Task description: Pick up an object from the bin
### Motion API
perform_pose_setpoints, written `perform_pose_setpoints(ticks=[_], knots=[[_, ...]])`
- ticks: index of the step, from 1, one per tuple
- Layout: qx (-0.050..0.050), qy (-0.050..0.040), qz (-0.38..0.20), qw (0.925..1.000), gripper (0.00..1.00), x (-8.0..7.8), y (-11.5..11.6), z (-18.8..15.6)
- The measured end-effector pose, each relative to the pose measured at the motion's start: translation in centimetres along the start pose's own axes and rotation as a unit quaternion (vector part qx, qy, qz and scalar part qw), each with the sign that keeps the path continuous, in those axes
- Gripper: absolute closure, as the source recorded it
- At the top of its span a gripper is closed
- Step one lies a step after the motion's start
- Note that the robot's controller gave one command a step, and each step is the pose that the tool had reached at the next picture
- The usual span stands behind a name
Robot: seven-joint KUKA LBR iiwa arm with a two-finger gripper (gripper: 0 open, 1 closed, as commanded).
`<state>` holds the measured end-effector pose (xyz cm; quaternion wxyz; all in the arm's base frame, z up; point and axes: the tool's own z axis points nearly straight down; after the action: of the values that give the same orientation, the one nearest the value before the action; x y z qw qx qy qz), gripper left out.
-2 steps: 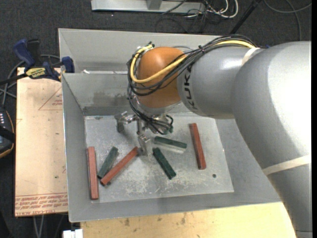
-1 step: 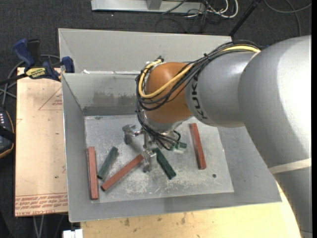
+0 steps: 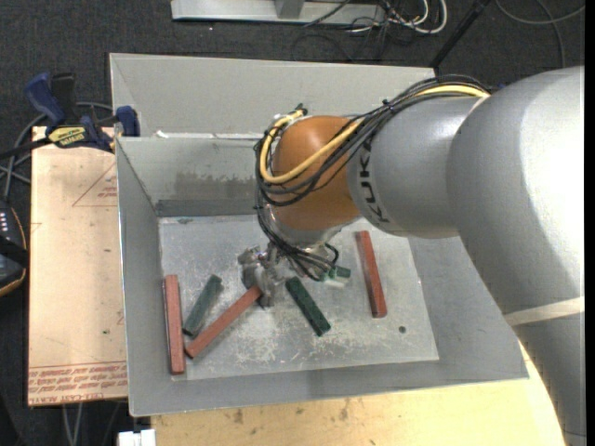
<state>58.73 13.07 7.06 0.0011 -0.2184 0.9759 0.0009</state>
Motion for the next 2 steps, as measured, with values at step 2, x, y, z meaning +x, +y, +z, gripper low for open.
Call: perform_pose_setpoints(ticks=[2], knots=[[0.0, -0.0013, -0.116, 0.9933, 0.0, -2.9, 3.2, 0.0]])
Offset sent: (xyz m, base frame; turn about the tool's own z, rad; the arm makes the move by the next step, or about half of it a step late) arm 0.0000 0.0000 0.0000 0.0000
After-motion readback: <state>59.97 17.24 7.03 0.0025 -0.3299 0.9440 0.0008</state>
